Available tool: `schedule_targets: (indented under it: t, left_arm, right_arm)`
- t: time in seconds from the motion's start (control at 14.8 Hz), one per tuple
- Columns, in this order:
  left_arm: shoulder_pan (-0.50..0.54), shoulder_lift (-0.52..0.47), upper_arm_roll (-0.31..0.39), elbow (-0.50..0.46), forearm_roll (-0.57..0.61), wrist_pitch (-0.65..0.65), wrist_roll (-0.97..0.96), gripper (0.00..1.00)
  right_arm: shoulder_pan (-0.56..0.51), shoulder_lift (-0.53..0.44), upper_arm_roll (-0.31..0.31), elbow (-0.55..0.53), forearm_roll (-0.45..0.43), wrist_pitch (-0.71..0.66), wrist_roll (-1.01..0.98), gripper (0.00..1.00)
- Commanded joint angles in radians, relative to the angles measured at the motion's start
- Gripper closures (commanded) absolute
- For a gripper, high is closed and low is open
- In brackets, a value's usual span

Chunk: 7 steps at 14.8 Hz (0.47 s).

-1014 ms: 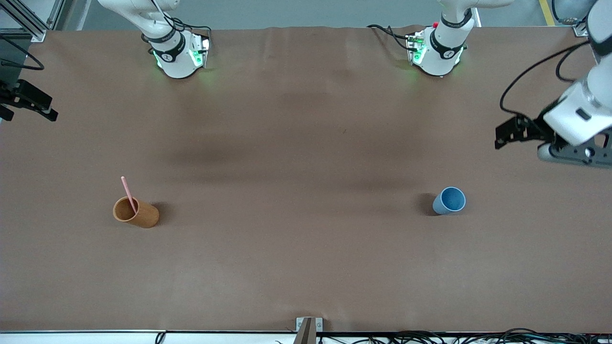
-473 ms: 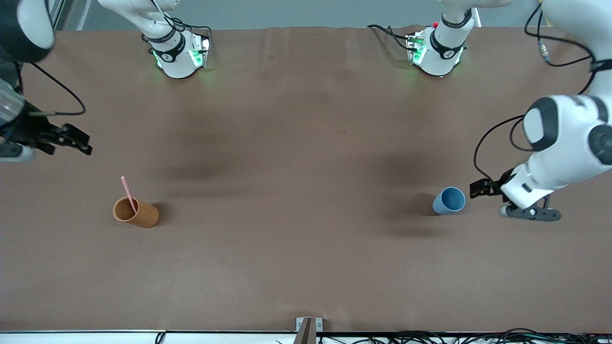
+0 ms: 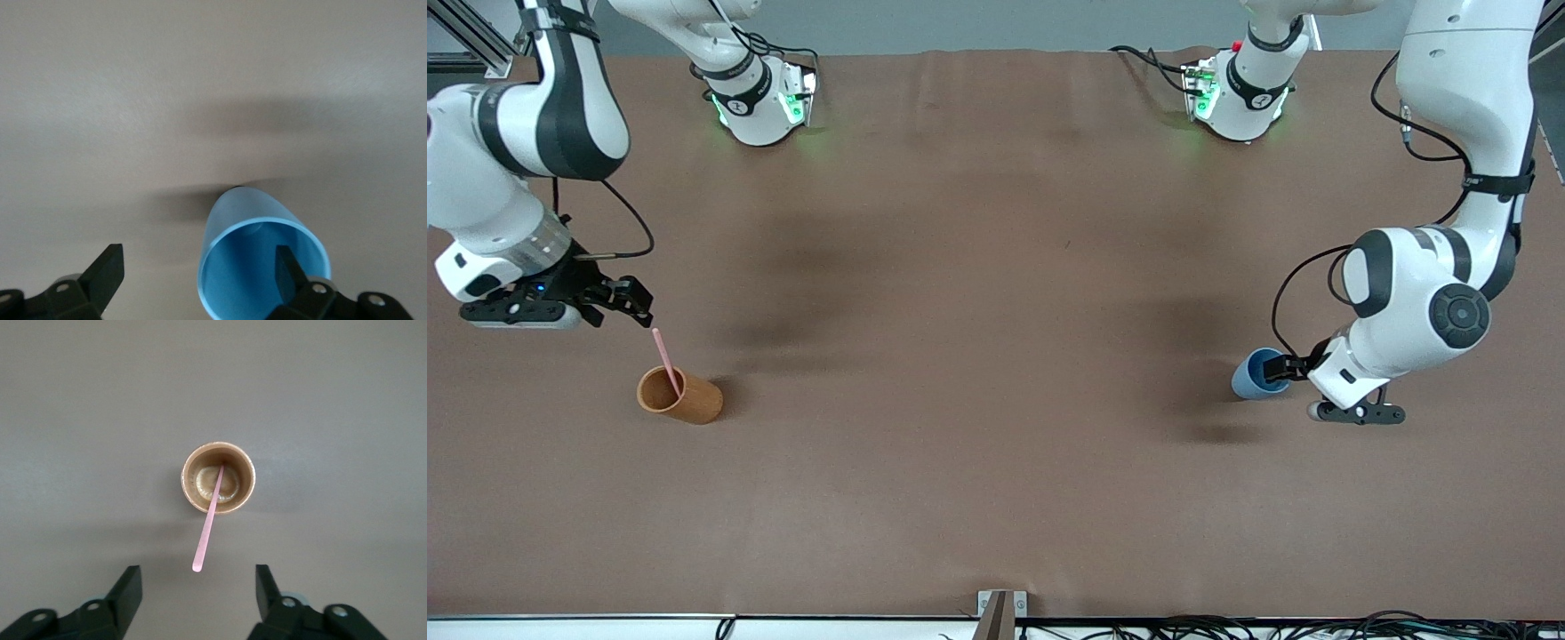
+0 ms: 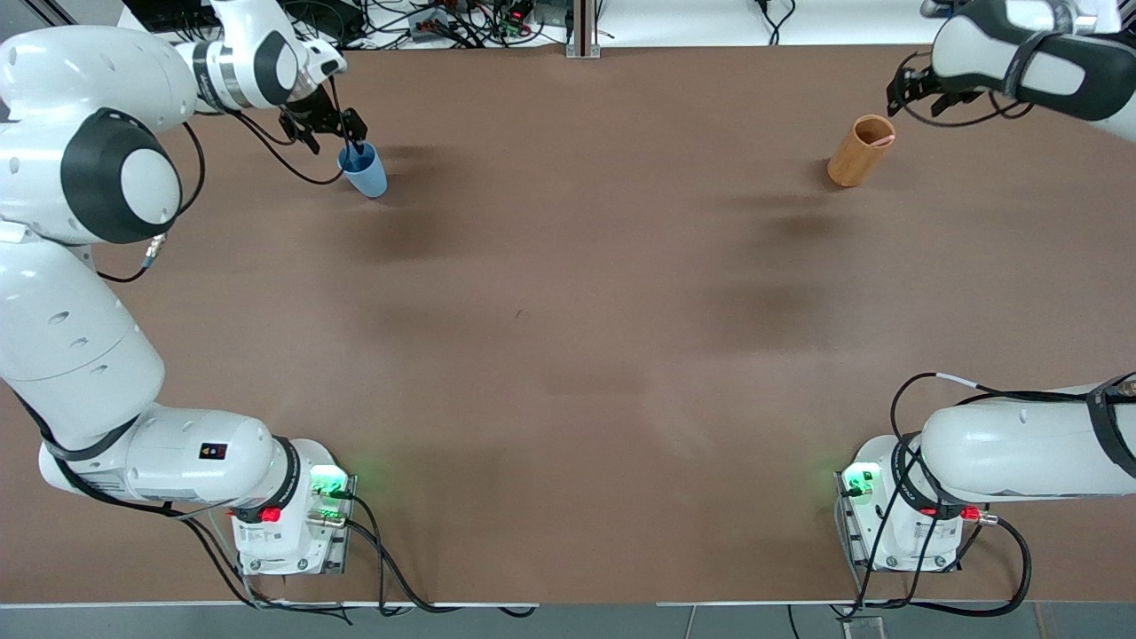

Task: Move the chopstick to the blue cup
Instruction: 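Grasp the chopstick with the right gripper while the left gripper grasps the cup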

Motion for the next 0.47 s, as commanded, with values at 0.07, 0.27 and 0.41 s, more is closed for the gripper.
schedule_targets:
  t: [0.07,0.27,0.41]
  left_arm:
    - [-0.007,0.013,0.000,-0.033,-0.011,0.044,-0.021,0.51]
    - [-0.010,0.013,0.000,-0.028,-0.008,0.044,-0.018,0.95]
    - [-0.017,0.013,0.000,-0.022,-0.003,0.044,-0.018,1.00]
  right_arm:
    - [0.013,0.002,-0.001,-0.087,0.015,0.097,-0.006,0.36]
    - [0.007,0.038,-0.001,-0.088,0.015,0.131,-0.006,0.48]
    - [0.006,0.045,-0.001,-0.090,0.015,0.134,-0.006,0.49]
